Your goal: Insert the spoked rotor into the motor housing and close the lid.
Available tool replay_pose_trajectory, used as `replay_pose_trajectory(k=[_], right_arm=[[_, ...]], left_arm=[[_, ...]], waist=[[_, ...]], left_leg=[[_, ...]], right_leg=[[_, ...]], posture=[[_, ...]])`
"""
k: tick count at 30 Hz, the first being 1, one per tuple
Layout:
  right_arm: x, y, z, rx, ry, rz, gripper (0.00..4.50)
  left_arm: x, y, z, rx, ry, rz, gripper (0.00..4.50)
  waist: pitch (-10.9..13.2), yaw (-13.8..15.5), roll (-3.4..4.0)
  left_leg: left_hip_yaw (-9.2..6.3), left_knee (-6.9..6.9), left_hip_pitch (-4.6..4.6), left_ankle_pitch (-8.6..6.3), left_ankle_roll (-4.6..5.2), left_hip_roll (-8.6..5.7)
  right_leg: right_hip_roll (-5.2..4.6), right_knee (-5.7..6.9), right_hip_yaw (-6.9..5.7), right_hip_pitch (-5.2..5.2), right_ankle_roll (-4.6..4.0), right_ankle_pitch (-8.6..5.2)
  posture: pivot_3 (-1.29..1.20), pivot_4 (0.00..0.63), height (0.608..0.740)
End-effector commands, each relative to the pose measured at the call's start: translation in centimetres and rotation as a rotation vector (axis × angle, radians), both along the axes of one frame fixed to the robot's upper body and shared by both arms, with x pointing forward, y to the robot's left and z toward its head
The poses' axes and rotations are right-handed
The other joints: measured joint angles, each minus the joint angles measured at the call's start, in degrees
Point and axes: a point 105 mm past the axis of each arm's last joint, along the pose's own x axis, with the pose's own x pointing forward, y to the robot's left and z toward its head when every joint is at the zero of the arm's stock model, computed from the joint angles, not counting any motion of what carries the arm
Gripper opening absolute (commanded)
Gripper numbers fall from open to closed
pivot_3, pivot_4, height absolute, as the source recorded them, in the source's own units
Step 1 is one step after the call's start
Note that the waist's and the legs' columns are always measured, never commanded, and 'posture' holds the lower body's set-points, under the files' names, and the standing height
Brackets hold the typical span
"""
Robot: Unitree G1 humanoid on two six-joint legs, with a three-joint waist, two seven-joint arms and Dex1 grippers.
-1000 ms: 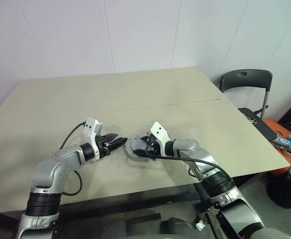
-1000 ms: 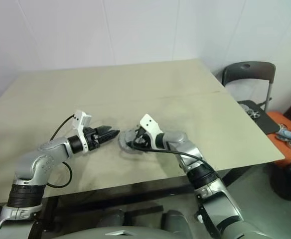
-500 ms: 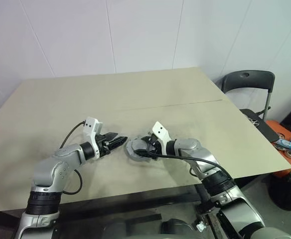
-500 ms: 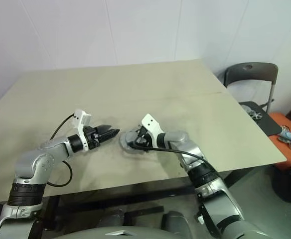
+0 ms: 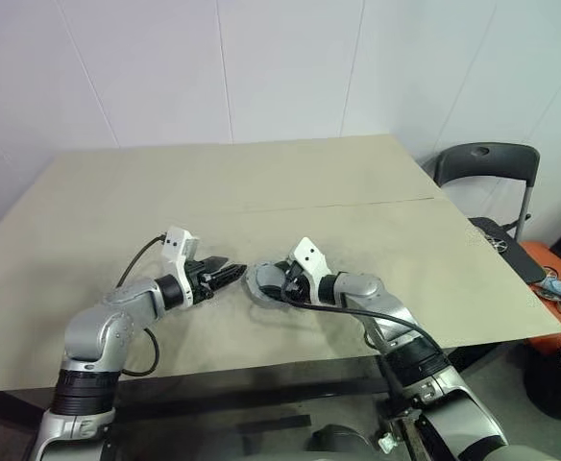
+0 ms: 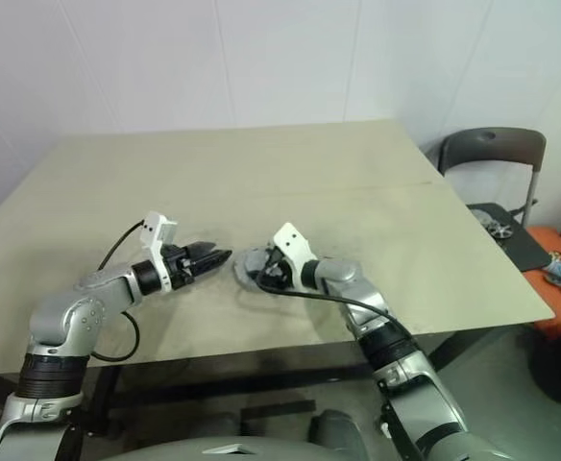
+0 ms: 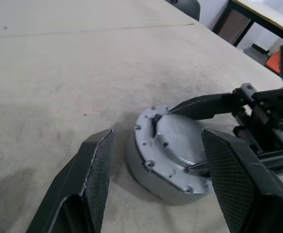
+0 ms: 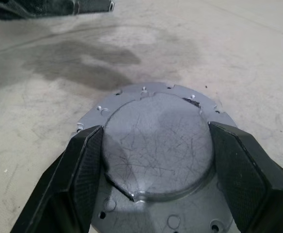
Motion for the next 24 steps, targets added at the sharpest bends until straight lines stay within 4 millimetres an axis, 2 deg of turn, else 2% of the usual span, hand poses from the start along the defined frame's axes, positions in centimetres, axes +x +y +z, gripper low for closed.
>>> replay_pose_trajectory(k=[1,4,7,11,15,18,24], right_arm=[[0.6,-1.6,-2.1,-0.072,0.083,-0.093,3.03],[0.5,-0.8,-1.3,-0.046,0.071,-0.075,3.03],[0.3,-0.8,-1.2,-0.063,0.056,-0.051,3.03],[-0.1,-1.3,-1.9,-0.107,0.061,-0.028,3.03],[-1.3,-1.6,-3.2,-0.185,0.065,0.042,3.03],[-1.9,-1.7,-3.9,-0.178,0.126,0.051,3.03],[-0.8,-2.6,-4.2,-0.201,0.119,-0.016,3.03]], left_arm=[[0.5,-0.1,1.4,0.004,-0.061,-0.012,3.07],[0.6,-0.1,1.5,0.004,-0.063,-0.013,3.07],[0.7,-0.1,1.5,0.005,-0.064,-0.014,3.07],[0.7,-0.4,1.5,0.004,-0.065,-0.017,3.07],[0.7,-0.8,1.4,0.001,-0.064,-0.025,3.07],[0.7,-1.3,1.5,-0.003,-0.068,-0.039,3.07],[1.1,-1.7,1.9,-0.009,-0.076,-0.047,3.07]], waist=[[-0.08,-0.11,-0.13],[-0.08,-0.19,-0.12],[-0.02,-0.45,-0.04],[0.04,-0.84,0.05],[0.10,-0.74,0.15],[0.10,-0.68,0.15],[0.10,-0.75,0.15]], left_leg=[[0.00,0.00,-0.15,0.00,0.01,0.00],[-0.04,0.02,-0.59,0.02,0.01,0.05],[-0.05,0.02,-0.61,0.02,0.01,0.10],[-0.03,0.02,-0.67,0.02,0.01,0.10],[-0.03,-0.02,-0.73,0.02,0.02,0.04],[-0.03,-0.10,-0.76,-0.02,0.08,-0.03],[-0.03,-0.12,-0.77,-0.09,0.20,-0.16]], right_leg=[[-0.01,0.00,0.00,0.01,-0.04,0.04],[0.08,0.01,-0.01,-0.41,-0.19,0.26],[0.16,0.01,-0.01,-0.46,-0.23,0.27],[0.15,-0.06,-0.02,-0.48,-0.22,0.27],[0.13,-0.19,-0.02,-0.48,-0.20,0.27],[0.13,-0.25,-0.02,-0.48,-0.16,0.27],[0.06,-0.27,-0.02,-0.46,-0.14,0.28]], posture=[[0.00,0.000,0.740],[0.00,0.000,0.740],[0.00,0.000,0.740],[0.00,0.000,0.740],[0.00,0.000,0.740],[0.00,0.000,0.740],[0.00,0.000,0.740]])
